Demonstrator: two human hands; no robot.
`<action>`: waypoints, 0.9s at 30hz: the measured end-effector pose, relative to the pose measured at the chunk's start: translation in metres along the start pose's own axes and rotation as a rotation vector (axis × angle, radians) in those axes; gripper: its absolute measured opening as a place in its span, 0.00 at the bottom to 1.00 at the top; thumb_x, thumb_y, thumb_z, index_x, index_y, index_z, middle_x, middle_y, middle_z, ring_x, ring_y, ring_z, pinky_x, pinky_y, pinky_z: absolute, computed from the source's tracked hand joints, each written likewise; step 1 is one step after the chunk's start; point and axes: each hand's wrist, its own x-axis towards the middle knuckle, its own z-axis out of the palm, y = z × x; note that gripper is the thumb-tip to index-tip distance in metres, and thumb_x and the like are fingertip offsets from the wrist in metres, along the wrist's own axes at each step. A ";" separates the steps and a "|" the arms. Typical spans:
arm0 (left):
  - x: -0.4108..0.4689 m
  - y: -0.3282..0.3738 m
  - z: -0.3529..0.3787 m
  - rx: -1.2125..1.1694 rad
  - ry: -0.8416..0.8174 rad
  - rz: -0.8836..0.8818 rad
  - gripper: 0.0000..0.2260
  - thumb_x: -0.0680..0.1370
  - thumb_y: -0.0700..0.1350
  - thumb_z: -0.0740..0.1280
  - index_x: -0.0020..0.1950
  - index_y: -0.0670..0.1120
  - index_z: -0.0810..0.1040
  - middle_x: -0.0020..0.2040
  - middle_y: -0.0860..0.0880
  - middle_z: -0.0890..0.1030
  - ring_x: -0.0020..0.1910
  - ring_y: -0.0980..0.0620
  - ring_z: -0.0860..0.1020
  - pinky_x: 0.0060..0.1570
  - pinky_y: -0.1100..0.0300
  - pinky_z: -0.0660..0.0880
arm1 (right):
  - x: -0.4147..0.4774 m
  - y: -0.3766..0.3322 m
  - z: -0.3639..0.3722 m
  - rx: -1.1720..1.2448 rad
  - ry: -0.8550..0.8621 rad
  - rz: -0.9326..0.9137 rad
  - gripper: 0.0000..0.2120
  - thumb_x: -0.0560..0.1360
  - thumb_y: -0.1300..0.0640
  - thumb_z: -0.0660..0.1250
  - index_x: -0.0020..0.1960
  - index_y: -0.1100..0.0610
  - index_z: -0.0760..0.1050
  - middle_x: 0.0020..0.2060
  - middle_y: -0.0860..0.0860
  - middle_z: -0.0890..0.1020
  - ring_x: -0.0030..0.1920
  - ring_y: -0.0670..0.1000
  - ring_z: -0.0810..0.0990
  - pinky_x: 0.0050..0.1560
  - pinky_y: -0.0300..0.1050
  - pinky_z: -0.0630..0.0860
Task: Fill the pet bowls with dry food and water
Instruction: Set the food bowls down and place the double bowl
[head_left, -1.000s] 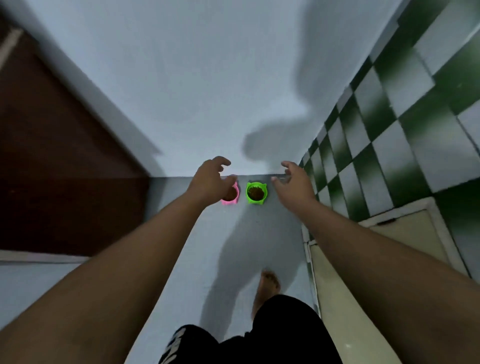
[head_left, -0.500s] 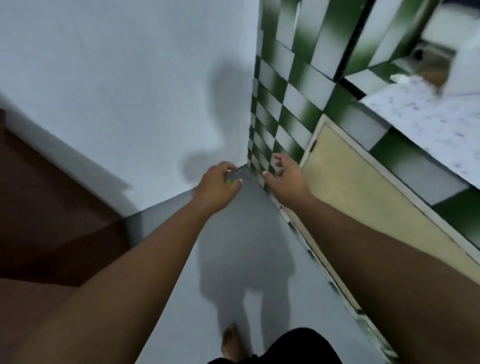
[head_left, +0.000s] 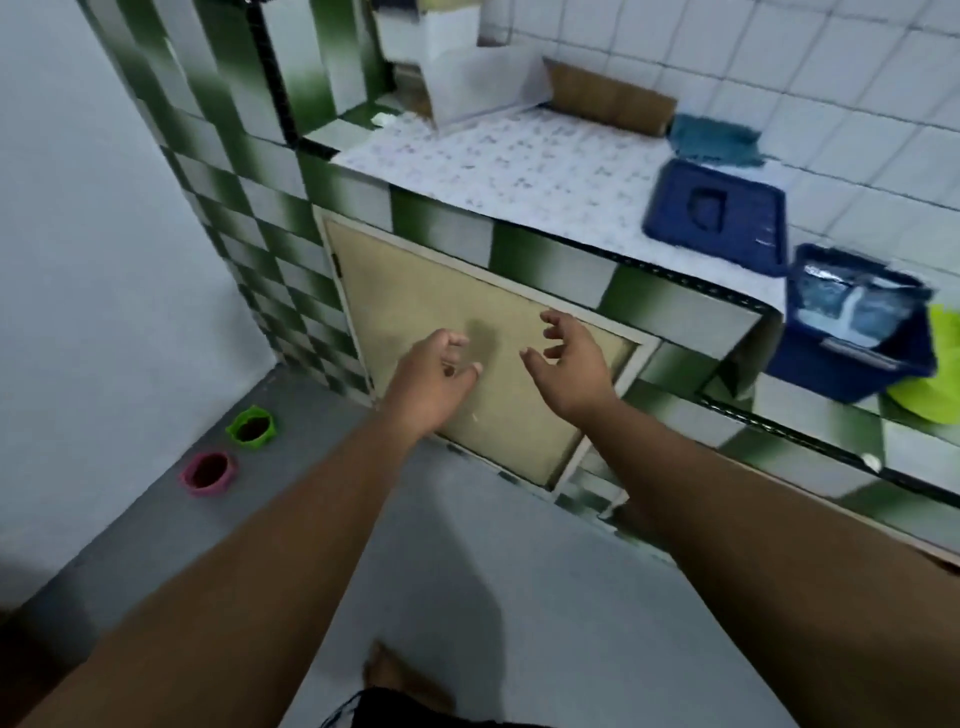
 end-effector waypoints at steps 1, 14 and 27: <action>-0.007 0.016 0.022 -0.012 -0.033 0.012 0.15 0.78 0.50 0.73 0.63 0.51 0.78 0.57 0.49 0.81 0.54 0.51 0.81 0.58 0.55 0.78 | -0.013 0.017 -0.026 0.000 0.036 0.032 0.25 0.76 0.51 0.70 0.72 0.52 0.69 0.62 0.53 0.76 0.54 0.51 0.79 0.56 0.50 0.79; -0.056 0.211 0.267 -0.101 -0.427 0.307 0.12 0.79 0.48 0.72 0.62 0.53 0.77 0.54 0.51 0.79 0.51 0.54 0.80 0.45 0.63 0.77 | -0.141 0.174 -0.292 0.007 0.531 0.325 0.25 0.76 0.52 0.71 0.71 0.52 0.70 0.60 0.51 0.77 0.51 0.52 0.80 0.53 0.47 0.78; 0.027 0.336 0.453 -0.105 -0.673 0.421 0.14 0.79 0.49 0.72 0.64 0.52 0.77 0.54 0.51 0.80 0.52 0.52 0.81 0.52 0.58 0.76 | -0.100 0.300 -0.433 -0.018 0.773 0.565 0.26 0.75 0.50 0.71 0.71 0.52 0.70 0.61 0.51 0.78 0.49 0.50 0.81 0.54 0.51 0.80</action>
